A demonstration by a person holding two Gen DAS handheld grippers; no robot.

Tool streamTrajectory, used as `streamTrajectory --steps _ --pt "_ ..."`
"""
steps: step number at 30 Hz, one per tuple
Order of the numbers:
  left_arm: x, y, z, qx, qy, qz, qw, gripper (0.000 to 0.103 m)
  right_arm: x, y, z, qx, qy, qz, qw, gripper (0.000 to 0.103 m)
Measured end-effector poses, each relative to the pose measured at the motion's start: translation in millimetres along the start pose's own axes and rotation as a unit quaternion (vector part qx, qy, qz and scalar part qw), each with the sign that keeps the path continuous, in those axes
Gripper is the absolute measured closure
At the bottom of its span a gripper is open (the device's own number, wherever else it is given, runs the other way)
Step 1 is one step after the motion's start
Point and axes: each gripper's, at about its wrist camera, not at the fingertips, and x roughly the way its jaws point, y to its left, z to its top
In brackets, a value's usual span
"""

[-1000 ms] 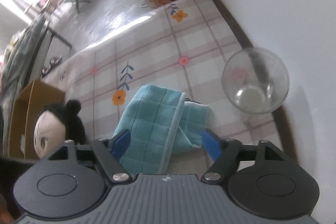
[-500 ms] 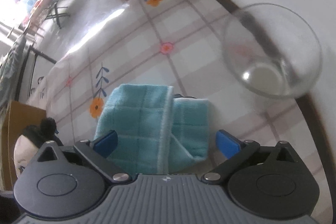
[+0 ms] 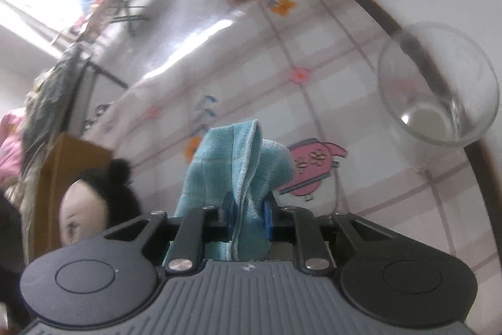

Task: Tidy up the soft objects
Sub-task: 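Carry the teal towel over the cardboard box with the left tool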

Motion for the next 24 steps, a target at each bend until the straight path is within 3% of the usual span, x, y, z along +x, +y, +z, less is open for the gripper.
streamTrajectory --steps 9,14,20,24 --pt "-80.1 17.5 -36.5 -0.028 -0.024 -0.06 0.9975 0.087 -72.4 57.4 -8.9 -0.08 0.011 0.053 0.995 0.085" --pt "-143.7 43.0 -70.4 -0.069 -0.039 -0.059 0.9951 0.088 -95.7 116.5 -18.4 -0.126 0.048 0.106 0.985 0.085" --pt "-220.2 95.8 -112.4 -0.166 -0.065 -0.033 0.9834 0.088 -96.1 205.2 -36.8 -0.167 0.109 0.188 0.962 0.085" --pt "-276.0 138.9 -141.3 -0.234 -0.094 -0.012 0.9677 0.088 -83.7 267.0 -52.0 -0.196 0.136 0.24 0.941 0.085"
